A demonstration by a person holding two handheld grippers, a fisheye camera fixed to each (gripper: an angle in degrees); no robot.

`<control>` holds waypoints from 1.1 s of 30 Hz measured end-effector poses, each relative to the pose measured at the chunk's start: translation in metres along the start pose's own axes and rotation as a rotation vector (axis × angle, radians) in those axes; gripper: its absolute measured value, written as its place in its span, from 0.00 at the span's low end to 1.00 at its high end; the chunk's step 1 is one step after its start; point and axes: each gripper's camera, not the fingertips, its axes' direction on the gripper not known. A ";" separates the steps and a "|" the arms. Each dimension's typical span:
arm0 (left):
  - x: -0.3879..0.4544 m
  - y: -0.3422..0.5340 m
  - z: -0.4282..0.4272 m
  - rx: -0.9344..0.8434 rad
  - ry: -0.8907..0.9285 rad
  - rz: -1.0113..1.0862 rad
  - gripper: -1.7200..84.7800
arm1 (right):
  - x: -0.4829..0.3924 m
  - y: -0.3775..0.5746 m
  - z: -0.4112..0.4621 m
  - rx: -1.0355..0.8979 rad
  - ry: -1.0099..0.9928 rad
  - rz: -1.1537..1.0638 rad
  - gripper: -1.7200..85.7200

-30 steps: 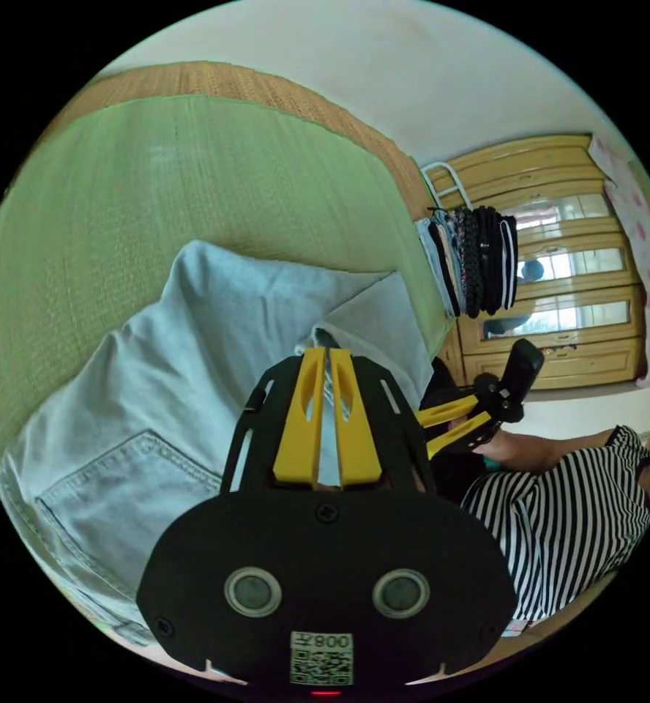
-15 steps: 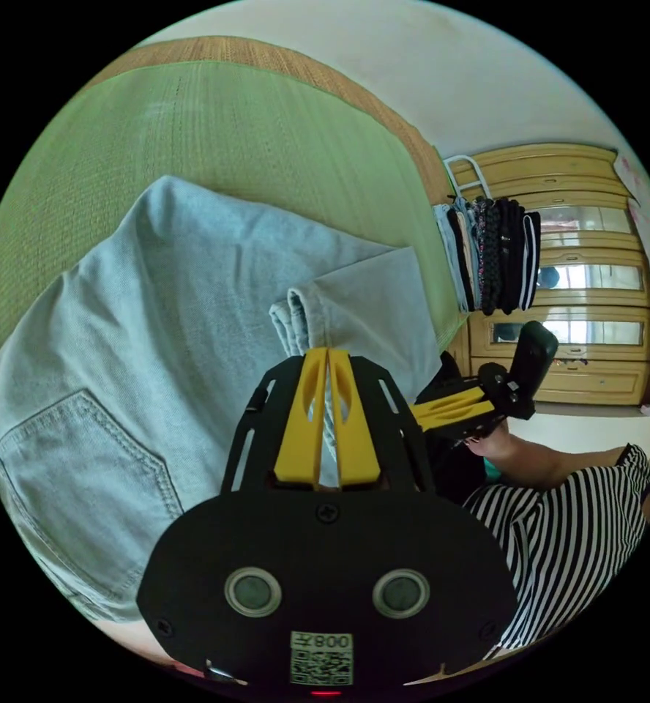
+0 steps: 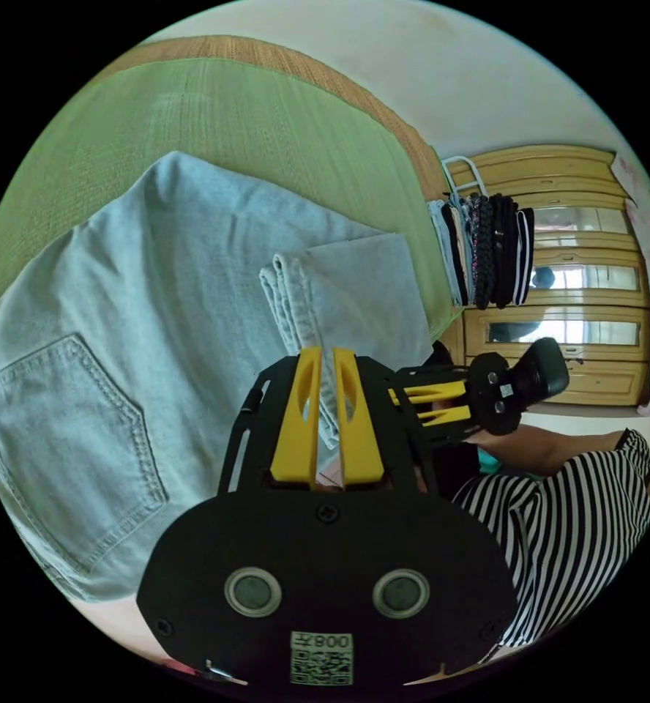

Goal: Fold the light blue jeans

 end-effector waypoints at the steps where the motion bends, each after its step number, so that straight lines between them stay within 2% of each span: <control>1: -0.002 0.003 0.002 0.003 0.015 -0.011 0.05 | -0.002 -0.001 0.000 -0.004 0.003 -0.009 0.09; 9: 0.008 0.011 0.007 0.029 0.010 -0.001 0.04 | 0.002 0.002 0.008 -0.016 -0.054 -0.012 0.07; 14: 0.012 0.008 0.026 -0.038 -0.109 0.002 0.03 | 0.012 0.004 0.012 -0.020 -0.097 0.023 0.05; 21: 0.034 0.009 0.039 -0.046 -0.207 0.037 0.02 | 0.025 0.026 0.000 0.016 -0.101 0.075 0.03; 24: 0.037 0.009 0.048 -0.051 -0.186 0.026 0.02 | 0.041 0.036 0.013 -0.022 -0.150 0.139 0.03; 29: 0.059 -0.006 0.044 0.051 -0.245 0.062 0.02 | 0.050 0.050 -0.004 0.042 -0.132 0.145 0.02; 33: 0.064 -0.023 0.060 0.048 -0.362 0.057 0.02 | 0.065 0.060 0.018 -0.030 -0.140 0.173 0.02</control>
